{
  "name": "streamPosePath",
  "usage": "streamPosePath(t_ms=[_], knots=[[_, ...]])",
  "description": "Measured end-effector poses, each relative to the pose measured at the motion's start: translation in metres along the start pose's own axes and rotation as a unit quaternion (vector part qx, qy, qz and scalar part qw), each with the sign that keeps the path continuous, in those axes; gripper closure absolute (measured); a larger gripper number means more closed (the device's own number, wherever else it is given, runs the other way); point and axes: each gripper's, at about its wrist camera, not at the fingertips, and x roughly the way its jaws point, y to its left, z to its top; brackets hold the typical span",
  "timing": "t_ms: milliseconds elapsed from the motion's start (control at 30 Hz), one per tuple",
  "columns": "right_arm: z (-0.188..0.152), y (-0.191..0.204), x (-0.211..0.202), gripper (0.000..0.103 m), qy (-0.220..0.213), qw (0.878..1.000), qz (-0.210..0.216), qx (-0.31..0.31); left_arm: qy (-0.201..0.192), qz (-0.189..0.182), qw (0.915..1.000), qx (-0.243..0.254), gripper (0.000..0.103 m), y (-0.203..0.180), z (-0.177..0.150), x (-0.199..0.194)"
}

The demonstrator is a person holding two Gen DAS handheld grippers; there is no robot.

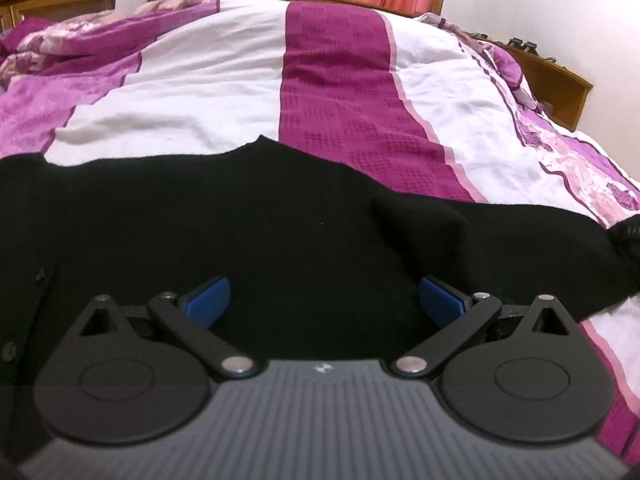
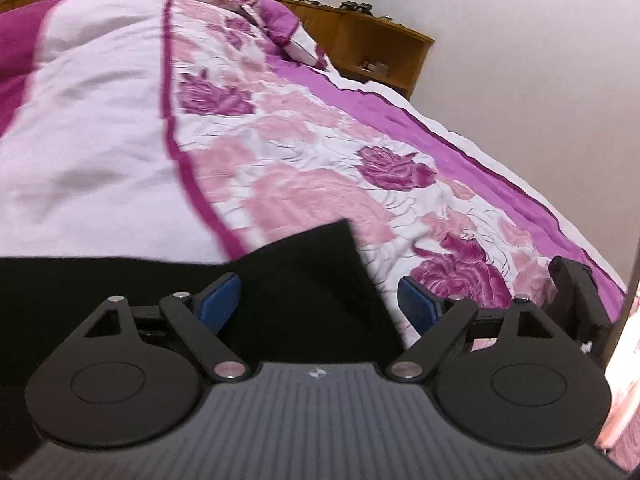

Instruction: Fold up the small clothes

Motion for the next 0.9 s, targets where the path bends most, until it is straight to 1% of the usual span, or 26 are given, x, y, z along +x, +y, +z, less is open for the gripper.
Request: streamPosePath(t_ms=[33, 67, 100, 133, 167, 200, 267, 333, 433, 533, 567, 667, 767, 833, 900], knots=[[0.001, -0.005, 0.008, 0.026, 0.008, 0.999, 0.024, 0.021, -0.001, 0.001, 1.0000, 0.002, 0.001, 0.000, -0.001, 0.000], [0.002, -0.011, 0.010, 0.034, 0.007, 0.998, 0.050, 0.039, -0.002, 0.001, 1.0000, 0.002, 0.001, -0.001, -0.003, 0.000], [0.002, -0.013, 0.010, 0.046, 0.003, 0.997, 0.057, 0.044, -0.003, 0.000, 1.0000, -0.002, 0.001, 0.001, -0.005, -0.002], [0.002, -0.010, 0.007, 0.060, 0.001, 0.997, 0.058, 0.042, -0.006, -0.003, 1.0000, -0.006, 0.001, 0.002, -0.007, -0.003], [0.003, -0.007, 0.003, 0.072, -0.008, 0.997, 0.070, 0.037, -0.009, -0.006, 0.9999, -0.012, 0.001, 0.003, -0.009, -0.005], [0.003, -0.003, 0.000, 0.085, -0.019, 0.997, 0.073, 0.031, -0.011, -0.009, 0.9998, -0.016, 0.000, 0.004, -0.009, -0.006], [0.007, 0.007, -0.010, 0.088, -0.038, 0.997, 0.065, 0.010, -0.009, -0.012, 0.9997, -0.019, 0.000, 0.005, -0.009, -0.004], [0.011, 0.014, -0.019, 0.088, -0.056, 0.995, 0.079, 0.005, -0.006, -0.009, 0.9999, -0.014, 0.000, 0.003, -0.009, -0.002], [0.019, 0.031, -0.039, 0.088, -0.085, 0.992, 0.094, -0.019, -0.006, -0.004, 1.0000, -0.005, 0.000, 0.001, -0.010, -0.002], [0.026, 0.047, -0.064, 0.088, -0.111, 0.985, 0.131, -0.018, -0.008, -0.004, 1.0000, -0.004, 0.000, 0.001, -0.011, -0.002], [0.029, 0.053, -0.072, 0.088, -0.115, 0.982, 0.152, -0.011, -0.008, -0.005, 0.9999, -0.005, 0.000, 0.001, -0.011, -0.001], [0.034, 0.070, -0.094, 0.088, -0.116, 0.972, 0.206, 0.012, -0.008, -0.006, 0.9999, -0.011, 0.000, 0.003, -0.012, 0.000], [0.035, 0.094, -0.117, 0.088, -0.118, 0.963, 0.244, 0.003, -0.008, 0.003, 1.0000, -0.002, 0.000, 0.000, -0.011, 0.000], [0.033, 0.110, -0.130, 0.088, -0.117, 0.957, 0.266, 0.000, -0.006, 0.019, 0.9998, 0.007, 0.001, -0.003, -0.008, -0.003], [0.029, 0.122, -0.140, 0.088, -0.109, 0.951, 0.291, 0.005, -0.013, 0.050, 0.9985, 0.017, 0.001, -0.002, -0.004, -0.011]])
